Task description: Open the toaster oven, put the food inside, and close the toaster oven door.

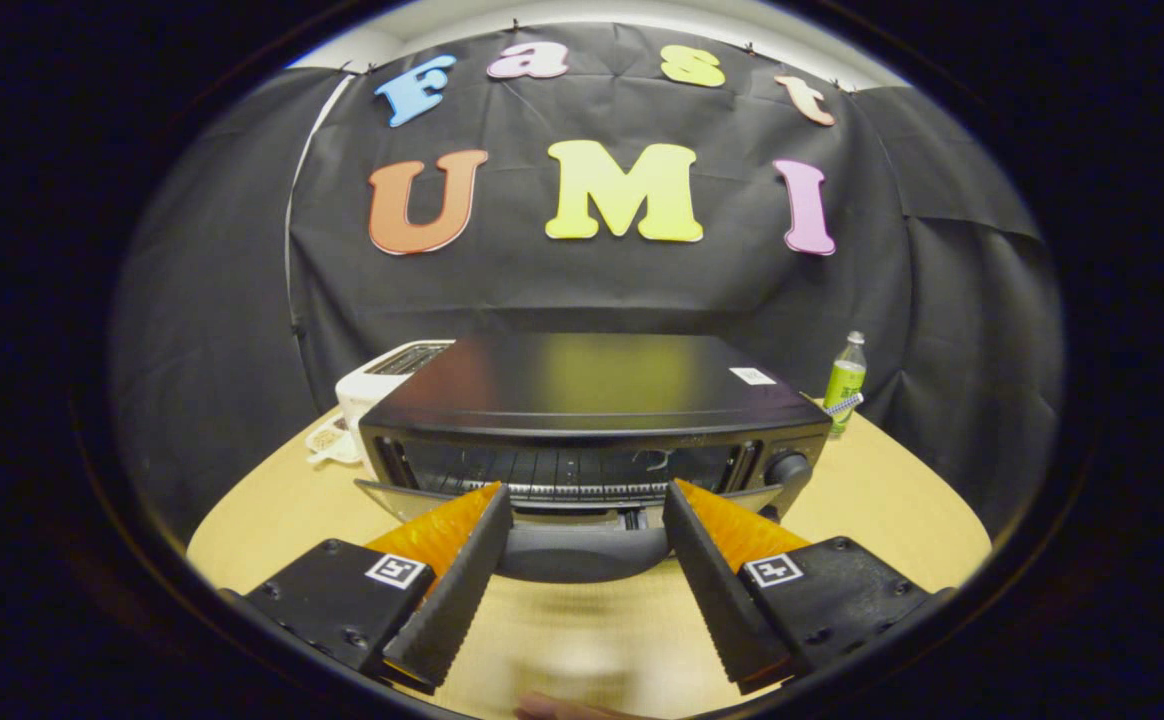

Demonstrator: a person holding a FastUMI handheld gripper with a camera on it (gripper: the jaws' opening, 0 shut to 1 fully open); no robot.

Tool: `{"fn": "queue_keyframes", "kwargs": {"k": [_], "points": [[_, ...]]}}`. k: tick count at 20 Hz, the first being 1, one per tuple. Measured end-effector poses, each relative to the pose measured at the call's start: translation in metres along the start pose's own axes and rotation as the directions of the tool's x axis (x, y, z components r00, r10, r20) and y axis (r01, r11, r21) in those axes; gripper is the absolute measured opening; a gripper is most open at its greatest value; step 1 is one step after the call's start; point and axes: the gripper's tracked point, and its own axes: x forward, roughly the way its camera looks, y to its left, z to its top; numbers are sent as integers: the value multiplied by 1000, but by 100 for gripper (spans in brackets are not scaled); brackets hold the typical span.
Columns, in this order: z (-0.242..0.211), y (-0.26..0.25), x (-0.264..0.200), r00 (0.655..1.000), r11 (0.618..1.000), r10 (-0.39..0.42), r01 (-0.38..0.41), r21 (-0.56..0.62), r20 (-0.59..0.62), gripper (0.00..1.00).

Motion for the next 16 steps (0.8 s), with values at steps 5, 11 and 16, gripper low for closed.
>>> {"fn": "queue_keyframes", "kwargs": {"k": [5,11,16], "points": [[-32,-1,-20,999,1000,11,-11,-2,-31,100],[-77,-4,-36,991,998,5,-13,-64,-135,100],[-112,-5,-35,969,998,5,-21,-63,-246,100]]}}
